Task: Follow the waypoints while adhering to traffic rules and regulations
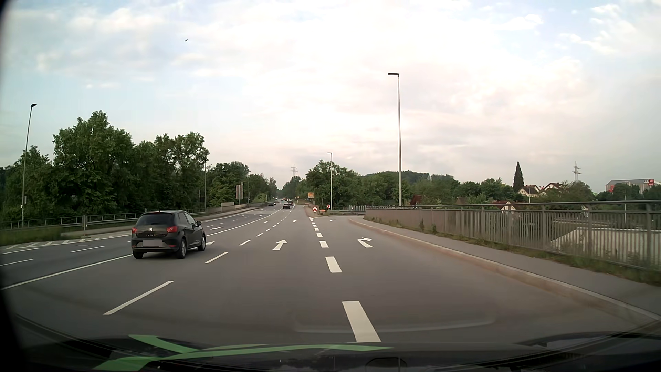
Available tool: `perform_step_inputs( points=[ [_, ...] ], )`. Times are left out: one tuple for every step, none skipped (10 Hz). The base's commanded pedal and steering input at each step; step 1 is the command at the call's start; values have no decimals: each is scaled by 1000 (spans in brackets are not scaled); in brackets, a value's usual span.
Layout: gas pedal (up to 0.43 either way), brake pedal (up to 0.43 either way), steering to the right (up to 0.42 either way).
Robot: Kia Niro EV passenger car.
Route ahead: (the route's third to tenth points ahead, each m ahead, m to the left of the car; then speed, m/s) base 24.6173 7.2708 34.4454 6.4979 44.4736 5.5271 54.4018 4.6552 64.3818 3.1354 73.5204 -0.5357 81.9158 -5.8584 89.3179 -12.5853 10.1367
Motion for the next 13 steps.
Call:
perform_step_inputs(
  points=[
    [130, 0, 0],
    [130, 0, -3],
    [130, 0, -5],
    [130, 0, -9],
    [130, 0, -12],
    [130, 0, -16],
    [130, 0, -19],
    [130, 0, -21],
    [130, 0, -24],
    [130, 0, -26],
    [130, 0, -26],
    [138, 0, -26],
    [157, 0, -26]
  ],
)
